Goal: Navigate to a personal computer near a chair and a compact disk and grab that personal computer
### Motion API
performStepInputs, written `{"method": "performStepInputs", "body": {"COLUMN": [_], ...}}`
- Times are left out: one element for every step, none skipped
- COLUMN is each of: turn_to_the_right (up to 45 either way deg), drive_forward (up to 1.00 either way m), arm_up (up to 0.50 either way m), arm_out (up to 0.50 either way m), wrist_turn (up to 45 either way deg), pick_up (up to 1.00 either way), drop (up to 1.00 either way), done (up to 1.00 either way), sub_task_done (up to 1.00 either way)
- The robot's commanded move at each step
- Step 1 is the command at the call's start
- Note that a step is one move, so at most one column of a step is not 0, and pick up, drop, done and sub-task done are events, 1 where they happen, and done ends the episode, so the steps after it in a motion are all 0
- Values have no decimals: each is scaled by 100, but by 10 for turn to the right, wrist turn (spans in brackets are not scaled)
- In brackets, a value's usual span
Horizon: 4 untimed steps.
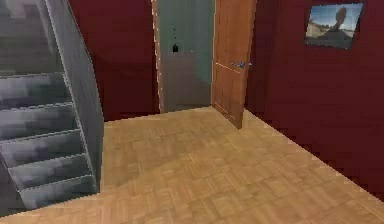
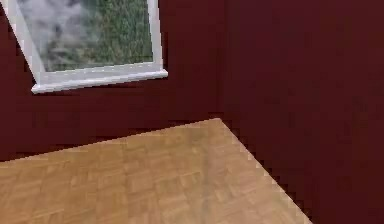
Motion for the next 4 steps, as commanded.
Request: {"method": "performStepInputs", "body": {"turn_to_the_right": [0, 0, 0, -150], "drive_forward": [100, 100, 100, 0], "arm_up": [0, 0, 0, 0], "arm_out": [0, 0, 0, 0], "wrist_turn": [0, 0, 0, 0], "pick_up": [0, 0, 0, 0], "drop": [0, 0, 0, 0], "done": [0, 0, 0, 0], "sub_task_done": [0, 0, 0, 0]}}
